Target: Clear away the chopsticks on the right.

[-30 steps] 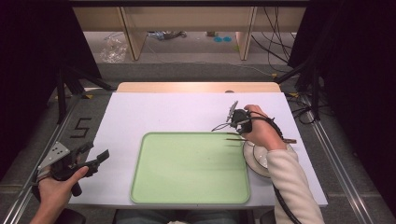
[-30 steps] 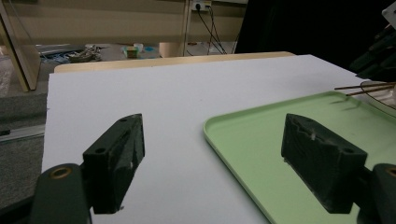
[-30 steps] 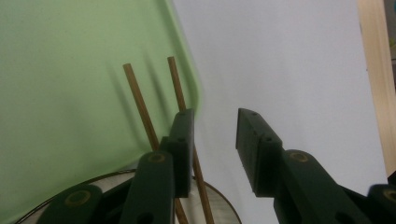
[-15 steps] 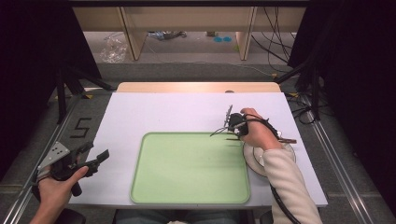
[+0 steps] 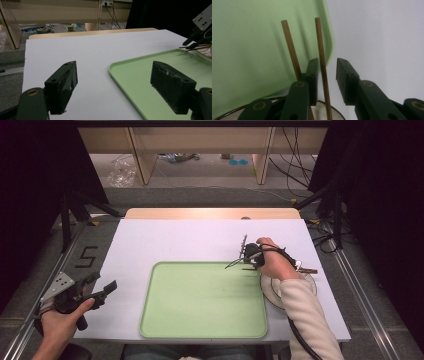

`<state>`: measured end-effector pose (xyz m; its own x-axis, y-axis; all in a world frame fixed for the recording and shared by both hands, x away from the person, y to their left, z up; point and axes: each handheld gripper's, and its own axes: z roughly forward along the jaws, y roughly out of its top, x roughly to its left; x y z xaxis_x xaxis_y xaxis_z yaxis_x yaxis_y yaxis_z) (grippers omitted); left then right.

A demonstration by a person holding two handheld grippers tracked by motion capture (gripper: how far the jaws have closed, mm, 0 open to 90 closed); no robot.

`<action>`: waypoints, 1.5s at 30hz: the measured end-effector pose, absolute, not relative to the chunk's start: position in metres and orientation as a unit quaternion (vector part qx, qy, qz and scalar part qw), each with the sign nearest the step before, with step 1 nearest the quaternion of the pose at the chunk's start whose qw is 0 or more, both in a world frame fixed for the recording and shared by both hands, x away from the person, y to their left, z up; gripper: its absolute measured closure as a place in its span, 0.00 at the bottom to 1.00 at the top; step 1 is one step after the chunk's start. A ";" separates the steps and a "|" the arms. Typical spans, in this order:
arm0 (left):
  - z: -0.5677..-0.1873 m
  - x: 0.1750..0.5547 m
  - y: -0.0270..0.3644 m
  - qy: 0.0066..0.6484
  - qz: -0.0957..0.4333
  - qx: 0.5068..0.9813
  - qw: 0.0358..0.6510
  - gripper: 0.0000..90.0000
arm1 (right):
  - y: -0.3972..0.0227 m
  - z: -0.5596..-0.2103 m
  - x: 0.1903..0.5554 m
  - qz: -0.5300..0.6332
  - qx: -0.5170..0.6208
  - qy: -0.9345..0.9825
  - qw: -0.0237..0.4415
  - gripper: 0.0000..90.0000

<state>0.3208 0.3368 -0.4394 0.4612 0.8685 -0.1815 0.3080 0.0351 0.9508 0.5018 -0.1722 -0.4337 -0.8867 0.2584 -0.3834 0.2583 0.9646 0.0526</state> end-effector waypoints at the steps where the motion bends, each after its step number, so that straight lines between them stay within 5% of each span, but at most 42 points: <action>1: -0.439 0.321 0.337 0.454 0.251 0.648 0.558 0.24 | -0.172 -0.434 0.502 0.003 0.137 0.972 0.189 0.83; 31: -0.439 0.321 0.337 0.454 0.251 0.647 0.558 0.24 | -0.167 -0.428 0.498 0.002 0.111 0.970 0.219 0.97; 45: -0.439 0.321 0.337 0.454 0.250 0.647 0.559 0.24 | -0.166 -0.347 0.482 0.185 0.147 0.888 0.394 0.97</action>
